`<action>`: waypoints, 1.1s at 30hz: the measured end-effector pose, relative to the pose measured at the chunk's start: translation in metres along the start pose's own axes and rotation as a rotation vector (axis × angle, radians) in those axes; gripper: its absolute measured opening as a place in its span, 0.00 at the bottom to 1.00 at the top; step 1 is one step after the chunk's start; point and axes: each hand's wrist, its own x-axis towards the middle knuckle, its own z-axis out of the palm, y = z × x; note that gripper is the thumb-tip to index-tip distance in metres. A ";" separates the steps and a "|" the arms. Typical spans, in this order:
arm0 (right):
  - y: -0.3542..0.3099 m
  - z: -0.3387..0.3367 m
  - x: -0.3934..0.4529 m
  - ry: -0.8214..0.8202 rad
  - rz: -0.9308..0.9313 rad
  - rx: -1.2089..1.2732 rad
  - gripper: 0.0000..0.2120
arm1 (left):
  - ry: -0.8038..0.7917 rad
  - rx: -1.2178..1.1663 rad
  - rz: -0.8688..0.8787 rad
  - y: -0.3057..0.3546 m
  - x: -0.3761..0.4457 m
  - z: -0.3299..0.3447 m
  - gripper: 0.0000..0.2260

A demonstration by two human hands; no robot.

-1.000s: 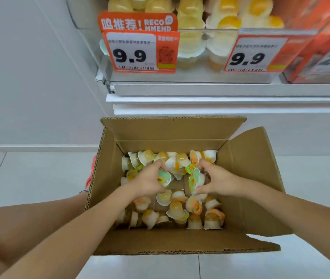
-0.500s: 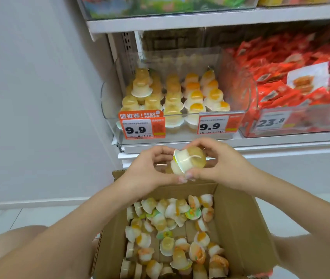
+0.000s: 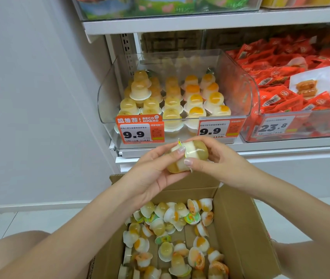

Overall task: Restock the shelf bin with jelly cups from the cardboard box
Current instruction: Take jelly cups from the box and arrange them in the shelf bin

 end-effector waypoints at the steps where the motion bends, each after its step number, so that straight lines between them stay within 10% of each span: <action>1: 0.001 0.000 -0.001 -0.039 0.017 0.005 0.25 | 0.004 0.002 -0.014 0.000 -0.001 0.000 0.24; 33: -0.013 0.001 0.001 -0.151 -0.063 -0.059 0.30 | -0.034 -0.093 -0.203 0.005 -0.023 -0.007 0.20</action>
